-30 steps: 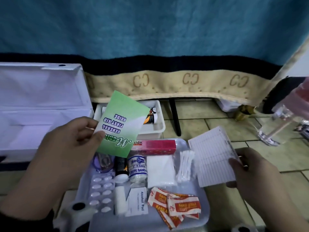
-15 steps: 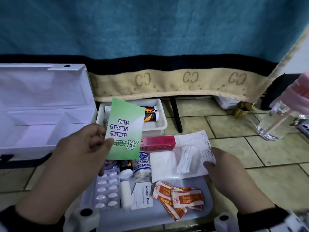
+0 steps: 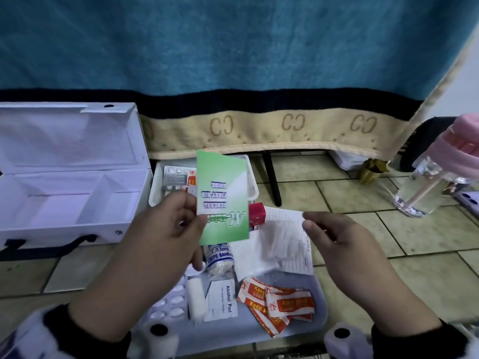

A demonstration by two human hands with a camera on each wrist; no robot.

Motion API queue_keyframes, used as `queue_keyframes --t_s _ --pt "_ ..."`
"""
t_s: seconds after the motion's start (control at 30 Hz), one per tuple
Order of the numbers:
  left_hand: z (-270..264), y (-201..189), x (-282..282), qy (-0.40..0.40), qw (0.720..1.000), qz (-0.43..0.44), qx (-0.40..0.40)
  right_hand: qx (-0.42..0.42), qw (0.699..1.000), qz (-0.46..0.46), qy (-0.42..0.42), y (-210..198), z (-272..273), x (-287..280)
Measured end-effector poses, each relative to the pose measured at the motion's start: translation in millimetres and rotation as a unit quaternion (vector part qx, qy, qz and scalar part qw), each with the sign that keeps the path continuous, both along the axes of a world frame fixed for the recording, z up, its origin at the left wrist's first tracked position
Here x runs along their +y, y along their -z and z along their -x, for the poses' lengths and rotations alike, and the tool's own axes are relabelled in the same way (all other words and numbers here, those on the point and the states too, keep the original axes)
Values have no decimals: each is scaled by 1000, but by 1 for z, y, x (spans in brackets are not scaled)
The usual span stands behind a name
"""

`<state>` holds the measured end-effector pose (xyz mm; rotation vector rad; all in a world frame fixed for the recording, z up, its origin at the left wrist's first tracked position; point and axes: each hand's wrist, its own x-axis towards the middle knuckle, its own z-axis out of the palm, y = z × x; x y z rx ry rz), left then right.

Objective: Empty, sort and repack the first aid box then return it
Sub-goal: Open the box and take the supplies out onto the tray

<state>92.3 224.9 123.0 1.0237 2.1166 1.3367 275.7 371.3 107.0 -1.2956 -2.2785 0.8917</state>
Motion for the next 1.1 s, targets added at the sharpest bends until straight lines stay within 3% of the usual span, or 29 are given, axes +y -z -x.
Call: queue_keyframes --t_s 0.07,0.17,0.3,0.37,0.43,0.5,0.57,0.63,0.77,1.1 --pt "-10 0 9 34 999 -3 -9 58 993 92 -44 -9 1 -5" --pt "-26 -4 21 91 996 -2 3 81 980 158 -88 -14 4 -9" --pt "-29 -6 27 104 994 -13 15 166 966 198 -15 -16 -1 -6" --pt "-24 -5 27 91 996 -5 20 179 969 161 54 -14 -10 4" --pt "-17 -3 23 78 996 19 35 128 983 46 123 -9 -24 20" --pt "-8 -1 19 63 997 33 35 17 989 -37 140 -7 -37 32" --pt "1 0 15 44 998 40 33 -92 985 -61 131 -6 -44 37" --pt "10 1 13 29 998 43 32 -143 981 -55 119 -2 -45 39" --pt "23 0 11 3 998 42 39 -145 985 -4 95 11 -37 40" --pt "28 -1 2 -11 997 60 42 -185 982 15 32 23 -8 41"
